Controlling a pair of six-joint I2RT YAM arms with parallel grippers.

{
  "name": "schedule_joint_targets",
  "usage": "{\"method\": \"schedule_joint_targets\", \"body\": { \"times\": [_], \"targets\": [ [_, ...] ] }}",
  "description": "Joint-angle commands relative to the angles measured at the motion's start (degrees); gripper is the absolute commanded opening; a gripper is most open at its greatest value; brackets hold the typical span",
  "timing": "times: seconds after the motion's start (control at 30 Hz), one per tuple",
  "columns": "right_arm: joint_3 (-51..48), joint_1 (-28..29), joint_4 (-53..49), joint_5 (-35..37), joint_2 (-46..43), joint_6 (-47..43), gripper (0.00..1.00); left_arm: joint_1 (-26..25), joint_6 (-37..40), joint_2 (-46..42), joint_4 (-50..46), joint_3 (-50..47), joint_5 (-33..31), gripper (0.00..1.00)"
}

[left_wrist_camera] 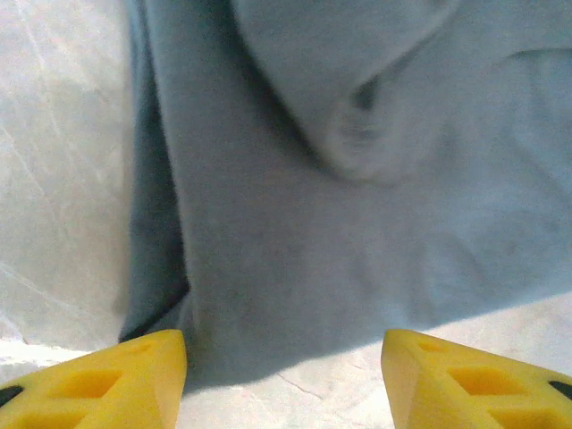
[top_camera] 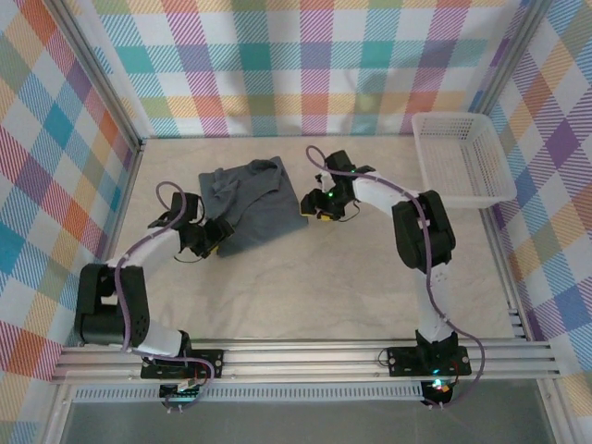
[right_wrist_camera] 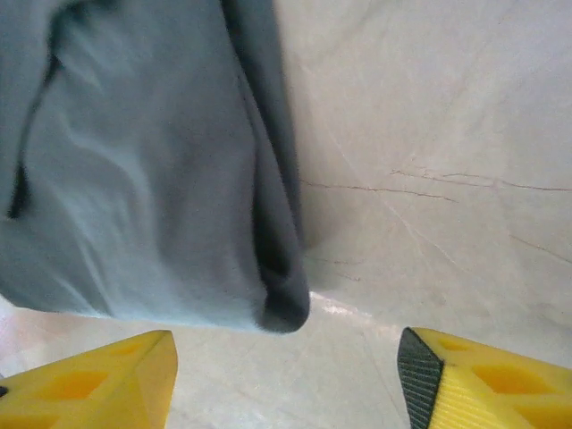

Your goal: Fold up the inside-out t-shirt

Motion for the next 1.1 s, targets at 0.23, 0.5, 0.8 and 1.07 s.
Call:
{"method": "schedule_joint_targets", "body": {
  "times": [0.23,0.5,0.8,1.07],
  "targets": [
    [-4.0,1.6,5.2,-4.0,-2.0,2.1,0.00,-0.4,0.0,3.5,-1.6,0.7,0.4,0.02],
    [-44.8,5.2,9.6,1.8,-30.0,4.7,0.09,-21.0,-12.5,-16.2,-11.2,-17.3,-1.4,0.15],
    [-42.3,5.7,0.8,10.4,-45.3,7.6,0.53,-28.2,-13.9,-23.2,-17.9,-9.7,-5.3,0.53],
    [-31.5,5.8,8.6,8.4,-29.8,11.0,0.52,-28.0,-8.8,-11.7,-15.7,-2.0,-8.3,0.54]
  ]
}}
